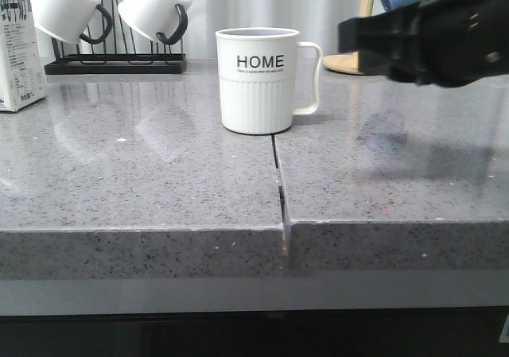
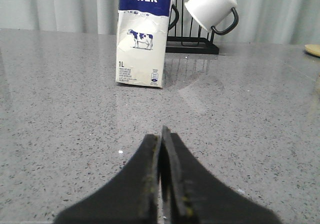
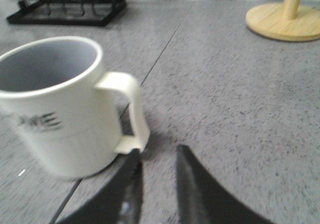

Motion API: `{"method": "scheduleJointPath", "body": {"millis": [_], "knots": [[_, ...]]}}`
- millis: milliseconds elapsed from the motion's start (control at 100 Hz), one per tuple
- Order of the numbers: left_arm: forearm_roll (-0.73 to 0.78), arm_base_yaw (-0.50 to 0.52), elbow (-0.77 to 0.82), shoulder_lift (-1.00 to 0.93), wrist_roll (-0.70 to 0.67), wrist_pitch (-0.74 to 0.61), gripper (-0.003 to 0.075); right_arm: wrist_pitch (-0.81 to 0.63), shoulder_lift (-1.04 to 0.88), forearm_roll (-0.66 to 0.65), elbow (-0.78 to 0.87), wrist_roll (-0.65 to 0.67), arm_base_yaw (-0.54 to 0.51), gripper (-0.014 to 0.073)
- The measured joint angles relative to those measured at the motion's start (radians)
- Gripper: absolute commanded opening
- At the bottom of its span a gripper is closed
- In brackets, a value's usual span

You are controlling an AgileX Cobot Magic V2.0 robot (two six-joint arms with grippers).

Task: Place milk next to cup
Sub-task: 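Slide the HOME mug with the right gripper toward the table center, release, then withdraw the open right gripper away from the mug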

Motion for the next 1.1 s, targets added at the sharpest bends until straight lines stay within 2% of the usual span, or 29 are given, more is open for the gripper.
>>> {"method": "scheduleJointPath", "body": {"millis": [30, 130, 220, 420, 780, 1100], "knots": [[0.0, 0.0, 0.0, 0.0, 0.0, 0.0, -0.0021, 0.042, -0.043, -0.028, 0.002, -0.002, 0.0, -0.0071], [0.0, 0.0, 0.0, 0.0, 0.0, 0.0, -0.0021, 0.186, -0.161, -0.12, 0.009, -0.002, 0.0, -0.0059], [0.0, 0.0, 0.0, 0.0, 0.0, 0.0, -0.0021, 0.281, -0.263, -0.15, 0.012, -0.002, -0.002, -0.0059], [0.0, 0.0, 0.0, 0.0, 0.0, 0.0, -0.0021, 0.412, -0.488, -0.159, 0.069, 0.001, -0.081, -0.0059], [0.0, 0.0, 0.0, 0.0, 0.0, 0.0, -0.0021, 0.873, -0.898, -0.155, 0.082, 0.003, -0.26, -0.0059], [0.0, 0.0, 0.0, 0.0, 0.0, 0.0, -0.0021, 1.076, -1.183, -0.173, 0.082, 0.005, -0.344, -0.0059]]}}
